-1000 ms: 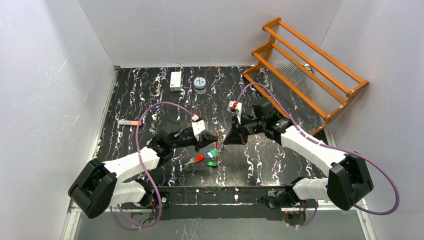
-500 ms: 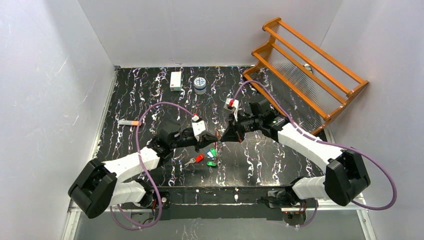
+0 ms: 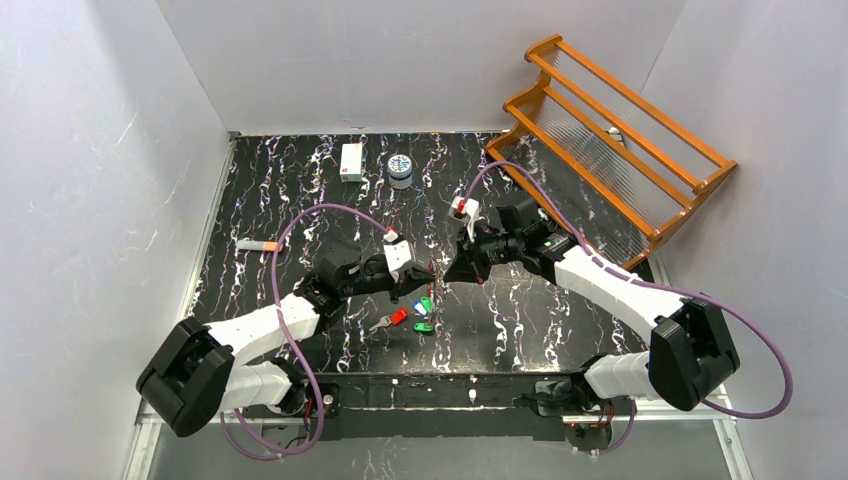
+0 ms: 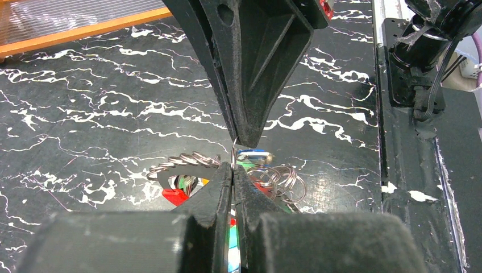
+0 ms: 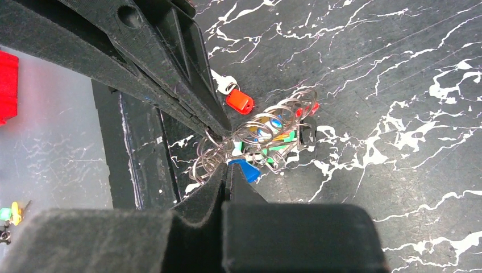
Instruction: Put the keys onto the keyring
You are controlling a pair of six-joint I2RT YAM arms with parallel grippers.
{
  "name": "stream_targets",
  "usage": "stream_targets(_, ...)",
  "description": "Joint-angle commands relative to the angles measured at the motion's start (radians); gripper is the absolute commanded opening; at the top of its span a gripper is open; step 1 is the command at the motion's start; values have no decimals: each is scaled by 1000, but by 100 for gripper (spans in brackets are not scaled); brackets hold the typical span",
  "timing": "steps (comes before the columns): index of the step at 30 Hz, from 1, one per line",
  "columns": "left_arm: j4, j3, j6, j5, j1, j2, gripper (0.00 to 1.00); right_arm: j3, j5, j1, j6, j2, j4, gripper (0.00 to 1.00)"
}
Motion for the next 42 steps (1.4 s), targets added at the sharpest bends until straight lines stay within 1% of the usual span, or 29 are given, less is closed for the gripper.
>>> stream_targets(1,5,25,10,22,-4,-18,0,21,36,3,-1,7,5,1)
stream_targets(13,5,25,12,23,-4,-30,0,2,5,3,-22,-10,30,1)
stream_targets(15,6,24,14,23,-4,-33,0,-2,11,3,-27,-29,45,21)
stream_targets(16,6,24,14,22,-4,-33,0,-7,8,3,-32,-42,57,36)
stream_targets(19,6,24,16,20,-4,-35,0,-38,-16,3,-55,-107,106,66)
stream_targets(20,6,24,17,21,-3,-35,0,-56,-10,2,-53,-134,134,74)
stream_targets(21,7,24,17,21,-4,-36,0,-75,8,3,-41,-159,168,80)
stream_targets(22,6,24,17,21,-4,-36,0,-96,25,3,-35,-187,206,83)
stream_targets(24,6,24,17,20,-4,-37,0,-135,74,3,-25,-238,280,86)
stream_targets(27,6,24,18,23,-4,-40,0,-190,96,3,-49,-283,344,88)
stream_targets(31,7,24,24,39,-4,-42,0,-275,33,2,-110,-312,466,89)
stream_targets(33,7,27,27,59,-4,-42,0,-318,13,2,-110,-330,544,97)
stream_targets(34,8,27,29,69,-4,-44,0,-342,11,3,-101,-337,590,98)
stream_targets(39,21,27,28,100,-3,-45,0,-423,12,2,-72,-346,752,99)
stream_targets(42,27,27,25,115,-4,-44,0,-424,-51,3,-101,-318,768,99)
